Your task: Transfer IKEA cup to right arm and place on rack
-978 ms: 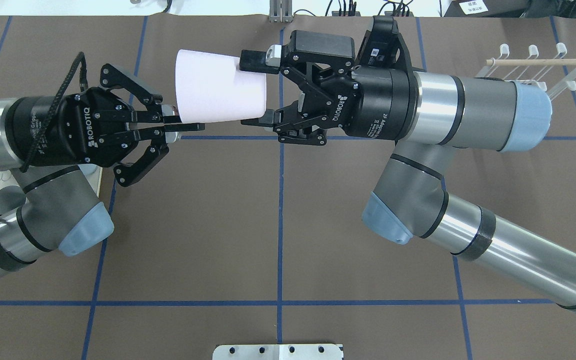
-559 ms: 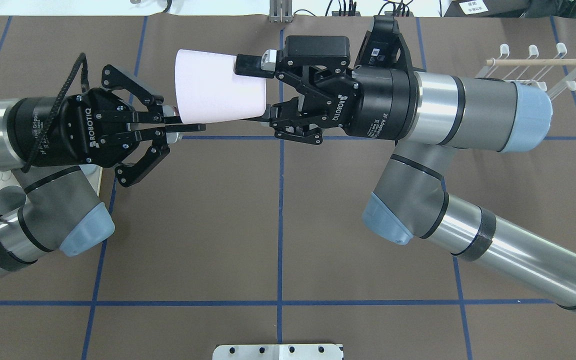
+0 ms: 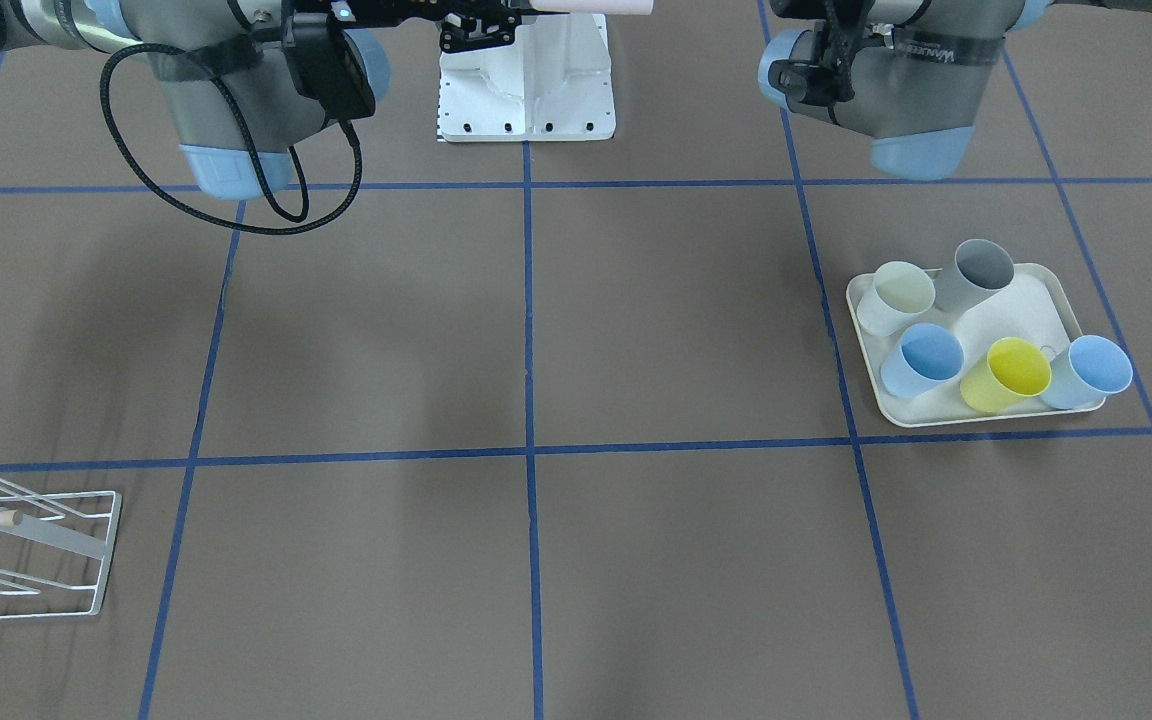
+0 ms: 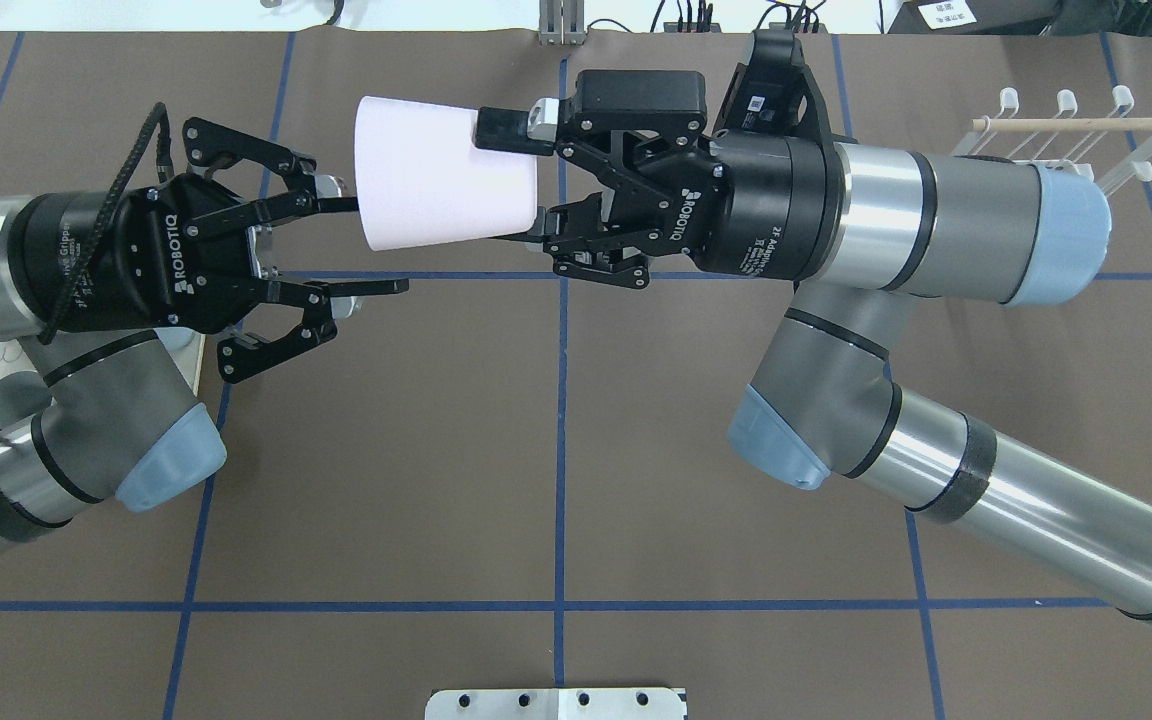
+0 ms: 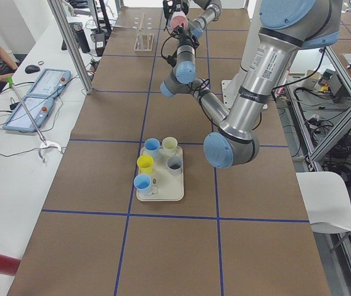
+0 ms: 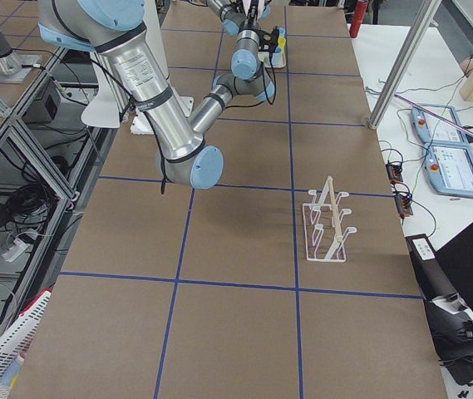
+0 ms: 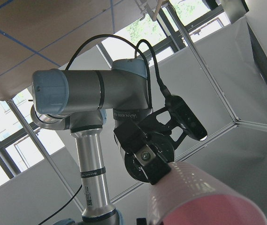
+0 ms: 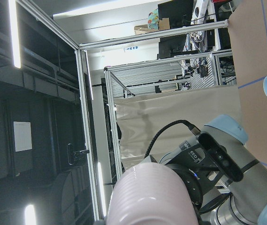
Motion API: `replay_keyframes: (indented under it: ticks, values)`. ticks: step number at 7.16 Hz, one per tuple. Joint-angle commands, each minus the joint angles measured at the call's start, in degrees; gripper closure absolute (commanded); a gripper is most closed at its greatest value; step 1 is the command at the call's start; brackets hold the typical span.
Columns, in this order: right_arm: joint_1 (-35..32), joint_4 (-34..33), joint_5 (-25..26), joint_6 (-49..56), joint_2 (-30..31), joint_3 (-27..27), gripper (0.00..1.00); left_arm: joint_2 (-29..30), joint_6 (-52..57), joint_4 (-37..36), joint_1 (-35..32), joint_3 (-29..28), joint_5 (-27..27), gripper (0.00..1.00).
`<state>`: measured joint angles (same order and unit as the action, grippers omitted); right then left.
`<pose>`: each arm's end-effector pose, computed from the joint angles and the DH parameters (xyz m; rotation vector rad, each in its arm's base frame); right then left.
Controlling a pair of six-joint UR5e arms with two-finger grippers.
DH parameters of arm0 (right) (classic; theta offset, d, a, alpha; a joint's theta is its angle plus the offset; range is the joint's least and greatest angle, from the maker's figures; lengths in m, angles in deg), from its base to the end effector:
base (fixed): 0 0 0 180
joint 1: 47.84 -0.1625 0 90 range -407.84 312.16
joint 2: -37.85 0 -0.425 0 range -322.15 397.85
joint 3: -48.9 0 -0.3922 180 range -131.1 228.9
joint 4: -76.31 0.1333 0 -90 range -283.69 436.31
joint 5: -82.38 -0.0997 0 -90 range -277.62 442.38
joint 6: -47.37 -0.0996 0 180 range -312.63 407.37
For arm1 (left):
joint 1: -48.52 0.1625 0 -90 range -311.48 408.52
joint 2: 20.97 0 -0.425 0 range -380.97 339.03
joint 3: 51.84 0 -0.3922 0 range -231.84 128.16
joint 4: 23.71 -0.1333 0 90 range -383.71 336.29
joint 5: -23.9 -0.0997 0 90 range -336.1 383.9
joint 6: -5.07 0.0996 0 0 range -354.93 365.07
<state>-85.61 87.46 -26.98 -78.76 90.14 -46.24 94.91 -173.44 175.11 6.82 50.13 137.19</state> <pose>-0.3513 -0.3990 0.0974 -0.1003 -2.4424 0.1440 0.2826 -0.3776 0.1730 -1.1340 2.2318 -0.4617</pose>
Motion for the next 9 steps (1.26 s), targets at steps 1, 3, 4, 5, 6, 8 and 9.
replay_keyframes:
  ticks: [1,3,4,5,6,8,9]
  values:
    - [-0.37,0.10,-0.07,0.00,0.45,-0.75,0.86,-0.92,4.64,-0.02,-1.01,0.33,0.09,0.00]
    - [-3.00,0.10,-0.59,-0.18,4.04,-1.98,0.85,-4.25,8.34,-0.10,-3.47,-0.19,0.79,0.00]
    - [-5.88,0.01,-1.73,0.52,7.01,-1.98,0.85,-7.40,14.36,-0.36,-3.47,-0.54,0.79,0.00]
    - [-8.26,-0.60,-5.83,4.53,9.92,-1.37,0.86,-10.73,21.73,-0.37,-3.47,-1.07,0.70,0.00]
    - [-10.46,-0.95,-7.87,11.53,14.03,-0.59,0.86,-12.25,26.94,-0.54,-4.34,-3.16,0.79,0.00]
    - [-17.90,-8.20,-16.01,19.48,18.90,-0.67,0.86,-11.57,35.20,-9.53,-9.95,-6.43,8.82,0.00]
    - [-23.17,-13.12,-23.11,25.78,20.48,-0.58,0.86,-11.65,43.43,-15.95,-11.81,-6.43,12.18,0.00]
